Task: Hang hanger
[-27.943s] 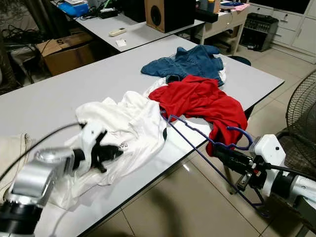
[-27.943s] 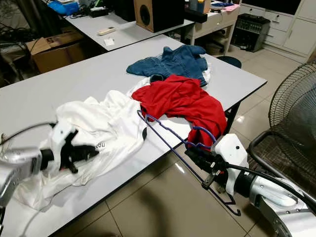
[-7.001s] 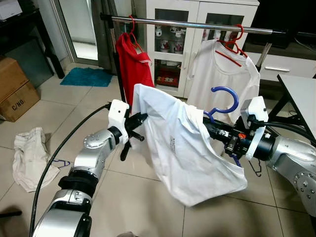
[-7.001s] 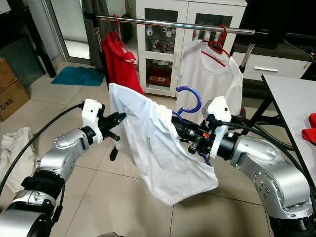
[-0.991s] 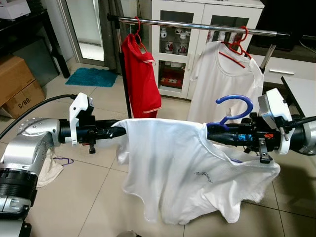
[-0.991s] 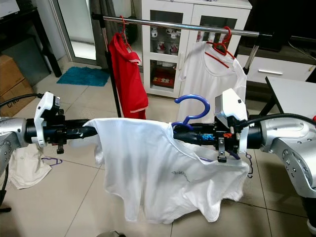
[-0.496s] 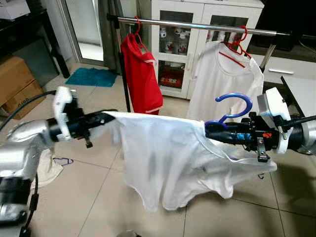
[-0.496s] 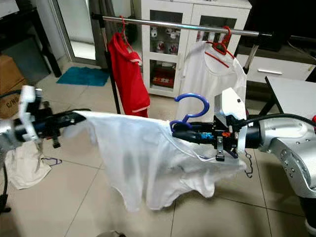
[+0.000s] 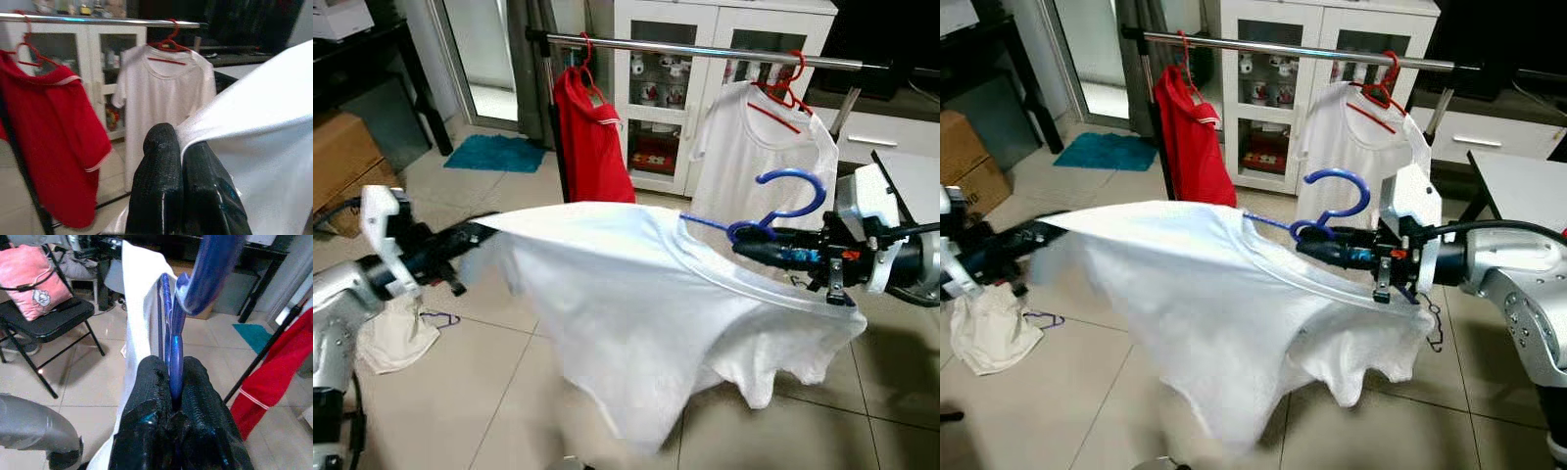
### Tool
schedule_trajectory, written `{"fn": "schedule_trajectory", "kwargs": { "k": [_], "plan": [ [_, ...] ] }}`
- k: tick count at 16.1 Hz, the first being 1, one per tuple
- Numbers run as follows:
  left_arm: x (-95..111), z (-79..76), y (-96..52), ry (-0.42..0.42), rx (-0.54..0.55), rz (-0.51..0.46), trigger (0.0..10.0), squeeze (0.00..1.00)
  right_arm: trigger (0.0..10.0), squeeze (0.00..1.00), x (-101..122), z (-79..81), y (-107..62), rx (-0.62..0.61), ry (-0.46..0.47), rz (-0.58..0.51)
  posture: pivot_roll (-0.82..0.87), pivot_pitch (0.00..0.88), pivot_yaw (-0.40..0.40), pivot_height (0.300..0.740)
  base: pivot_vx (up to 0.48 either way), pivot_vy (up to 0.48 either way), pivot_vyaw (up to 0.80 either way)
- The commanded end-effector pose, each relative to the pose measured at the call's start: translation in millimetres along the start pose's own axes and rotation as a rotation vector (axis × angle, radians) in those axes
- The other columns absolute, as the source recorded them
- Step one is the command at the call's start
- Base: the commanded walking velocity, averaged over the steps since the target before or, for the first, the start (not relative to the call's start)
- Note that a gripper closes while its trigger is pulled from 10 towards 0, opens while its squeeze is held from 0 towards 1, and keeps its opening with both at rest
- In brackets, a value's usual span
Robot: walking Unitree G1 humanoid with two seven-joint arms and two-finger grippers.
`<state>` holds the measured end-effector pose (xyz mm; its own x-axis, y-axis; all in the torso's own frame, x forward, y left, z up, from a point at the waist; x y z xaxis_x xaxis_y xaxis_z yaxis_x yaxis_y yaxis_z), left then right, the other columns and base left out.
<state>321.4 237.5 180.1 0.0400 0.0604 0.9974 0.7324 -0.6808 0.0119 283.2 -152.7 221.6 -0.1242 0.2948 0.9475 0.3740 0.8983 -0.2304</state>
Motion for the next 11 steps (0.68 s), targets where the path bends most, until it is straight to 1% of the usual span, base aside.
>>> {"fn": "schedule_trajectory", "kwargs": {
  "k": [1,3,5,8,10,11],
  "plan": [
    [10.2,9.3,-12.4,0.031,0.068,-0.03,0.0,0.0,10.0,0.0,7.2,-10.8,-9.3,-0.058,-0.031,-0.02,0.0,0.0,0.032,0.74,0.0,0.0,0.0],
    [9.6,15.1,-24.6,0.035,0.131,-0.032,0.0,0.0,10.0,0.0,6.8,-16.4,-13.8,-0.092,-0.03,-0.032,0.0,0.0,0.031,0.74,0.0,0.0,0.0],
    [4.4,19.0,-33.4,0.029,0.165,-0.023,0.0,0.0,10.0,0.0,4.7,-22.1,-19.8,-0.121,-0.026,-0.035,0.0,0.0,0.032,0.74,0.0,0.0,0.0],
    [2.0,19.7,-36.7,0.026,0.186,-0.02,0.0,0.0,10.0,0.0,0.8,-27.5,-26.8,-0.146,-0.025,-0.033,0.01,0.0,0.033,0.74,0.0,0.0,0.0],
    [-0.5,18.6,-35.3,0.021,0.187,-0.015,0.0,0.0,10.0,0.0,0.2,-29.6,-28.8,-0.156,-0.025,-0.035,0.0,0.0,0.037,0.74,0.0,0.0,0.0],
    [-8.3,15.5,-31.7,0.021,0.177,0.013,0.0,0.0,10.0,0.0,-0.6,-31.7,-30.7,-0.165,-0.028,-0.038,0.0,0.0,0.038,0.74,0.0,0.0,0.0]
  ]
}}
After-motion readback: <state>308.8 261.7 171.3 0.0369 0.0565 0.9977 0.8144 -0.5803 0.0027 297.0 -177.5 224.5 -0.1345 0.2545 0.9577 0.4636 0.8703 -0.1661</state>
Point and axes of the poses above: a point about 5 cm out from each wrist's last joint towards the gripper, its own y axis pointing out of the wrist towards the gripper, its own x axis along the axis of the wrist's last joint, z = x × y, the point moved 6 cm from there along y, pointing out of the wrist towards the gripper, and after that the axes turned 3 degrees about -y, right-handed, at the moved point
